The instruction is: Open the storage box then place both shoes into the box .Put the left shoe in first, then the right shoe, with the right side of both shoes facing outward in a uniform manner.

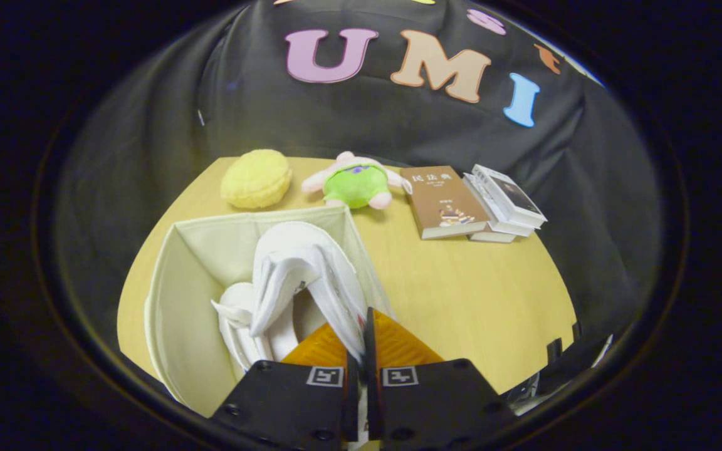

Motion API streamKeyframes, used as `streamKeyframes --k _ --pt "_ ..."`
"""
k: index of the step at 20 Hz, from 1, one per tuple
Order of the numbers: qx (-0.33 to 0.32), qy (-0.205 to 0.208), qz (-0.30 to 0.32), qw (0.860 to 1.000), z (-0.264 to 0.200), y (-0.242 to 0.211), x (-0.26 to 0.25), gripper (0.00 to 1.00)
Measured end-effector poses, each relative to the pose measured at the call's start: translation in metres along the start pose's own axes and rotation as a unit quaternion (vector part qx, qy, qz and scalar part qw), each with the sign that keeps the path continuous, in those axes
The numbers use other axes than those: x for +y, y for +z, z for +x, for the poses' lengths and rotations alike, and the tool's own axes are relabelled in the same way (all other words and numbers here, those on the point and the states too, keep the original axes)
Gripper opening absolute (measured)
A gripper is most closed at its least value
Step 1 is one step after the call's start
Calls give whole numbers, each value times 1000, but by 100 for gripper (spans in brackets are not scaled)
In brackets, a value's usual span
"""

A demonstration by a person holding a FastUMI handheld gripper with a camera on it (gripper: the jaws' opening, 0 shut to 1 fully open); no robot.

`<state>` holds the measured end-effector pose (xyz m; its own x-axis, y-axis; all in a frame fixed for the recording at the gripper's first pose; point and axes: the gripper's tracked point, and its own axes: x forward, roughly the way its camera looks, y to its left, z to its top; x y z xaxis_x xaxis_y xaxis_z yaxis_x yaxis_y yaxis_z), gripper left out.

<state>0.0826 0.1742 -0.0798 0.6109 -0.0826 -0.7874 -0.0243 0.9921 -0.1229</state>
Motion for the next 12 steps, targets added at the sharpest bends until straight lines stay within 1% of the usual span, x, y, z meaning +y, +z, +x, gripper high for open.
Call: streamKeyframes --k 1,3,4,5,7,8,9,12 --pt "10 -3 -10 1000 1 -8 -2 10" --pt "10 8 -21 1000 1 -8 3 19" --pt "17 25 -25 999 -2 -12 8 26" --pt "5 29 -20 999 -8 -4 8 33" --pt "-29 66 13 997 -22 12 19 65" --pt "-44 76 24 996 -33 20 18 82" --pt "-58 78 29 995 -42 25 13 98" --pt "-99 63 34 992 -69 32 -15 99"
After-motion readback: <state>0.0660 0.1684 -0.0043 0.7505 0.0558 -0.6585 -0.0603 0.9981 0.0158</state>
